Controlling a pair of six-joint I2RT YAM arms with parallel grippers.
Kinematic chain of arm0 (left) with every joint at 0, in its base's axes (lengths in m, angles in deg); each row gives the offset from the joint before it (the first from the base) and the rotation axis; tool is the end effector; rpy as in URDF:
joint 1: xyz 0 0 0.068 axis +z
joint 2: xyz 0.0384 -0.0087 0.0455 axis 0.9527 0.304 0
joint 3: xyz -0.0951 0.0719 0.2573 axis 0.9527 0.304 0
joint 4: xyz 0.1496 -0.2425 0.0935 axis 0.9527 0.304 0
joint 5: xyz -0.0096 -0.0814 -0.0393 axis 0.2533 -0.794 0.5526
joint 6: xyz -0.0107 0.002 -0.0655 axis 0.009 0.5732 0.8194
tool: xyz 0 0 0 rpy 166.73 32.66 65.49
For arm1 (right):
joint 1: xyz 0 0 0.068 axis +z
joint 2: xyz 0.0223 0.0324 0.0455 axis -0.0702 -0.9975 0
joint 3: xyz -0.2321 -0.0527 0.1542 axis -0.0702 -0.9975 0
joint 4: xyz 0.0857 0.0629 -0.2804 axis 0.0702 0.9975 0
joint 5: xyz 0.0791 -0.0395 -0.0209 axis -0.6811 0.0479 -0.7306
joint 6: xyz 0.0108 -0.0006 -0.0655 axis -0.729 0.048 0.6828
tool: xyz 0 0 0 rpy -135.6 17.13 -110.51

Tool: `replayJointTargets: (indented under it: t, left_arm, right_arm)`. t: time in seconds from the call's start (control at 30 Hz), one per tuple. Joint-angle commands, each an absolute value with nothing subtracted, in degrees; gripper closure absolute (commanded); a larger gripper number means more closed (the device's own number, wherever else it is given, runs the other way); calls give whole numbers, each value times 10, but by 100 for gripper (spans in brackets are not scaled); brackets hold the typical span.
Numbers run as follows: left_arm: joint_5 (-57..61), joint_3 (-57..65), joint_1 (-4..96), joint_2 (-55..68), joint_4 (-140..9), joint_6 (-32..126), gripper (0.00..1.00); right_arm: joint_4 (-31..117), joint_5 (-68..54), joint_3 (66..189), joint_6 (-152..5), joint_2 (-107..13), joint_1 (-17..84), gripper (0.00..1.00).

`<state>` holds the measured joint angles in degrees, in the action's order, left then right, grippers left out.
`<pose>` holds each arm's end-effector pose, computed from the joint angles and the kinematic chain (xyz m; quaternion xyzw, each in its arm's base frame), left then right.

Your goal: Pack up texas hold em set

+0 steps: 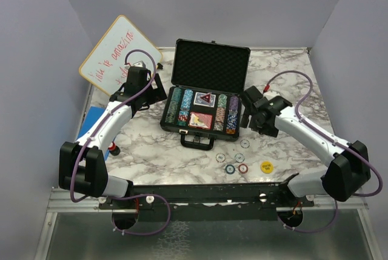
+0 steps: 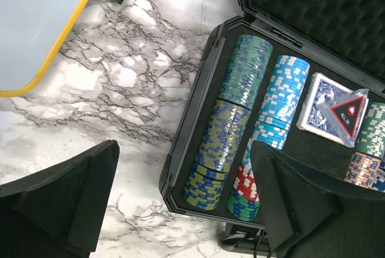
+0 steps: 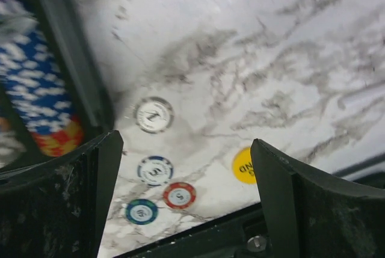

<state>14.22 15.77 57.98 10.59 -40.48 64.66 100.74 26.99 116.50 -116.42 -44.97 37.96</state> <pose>0.3441 -0.0842 0.2601 -0.1339 0.9045 -0.1236 0.3856 0.2591 0.1456 0.2565 0.1698 0.9467 -0.0700 0.2646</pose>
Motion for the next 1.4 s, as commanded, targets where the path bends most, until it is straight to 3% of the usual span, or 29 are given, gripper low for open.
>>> replayJointTargets:
  t: [0.0, 0.5, 0.93, 1.17, 1.37]
  left_arm:
    - [119, 147, 578, 116, -410, 655, 1]
    - [108, 155, 578, 111, -409, 660, 1]
    - [107, 150, 578, 110, -409, 660, 1]
    - [107, 153, 578, 108, -409, 661, 1]
    - [110, 156, 578, 113, -409, 660, 1]
  right_arm:
    - [1039, 231, 1073, -1223, -404, 364, 4]
    - [910, 93, 854, -1241, -347, 295, 0]
    - [869, 118, 795, -1243, -288, 271, 6]
    - [871, 106, 809, -1227, -291, 271, 26]
    - [902, 95, 830, -1227, -315, 271, 34]
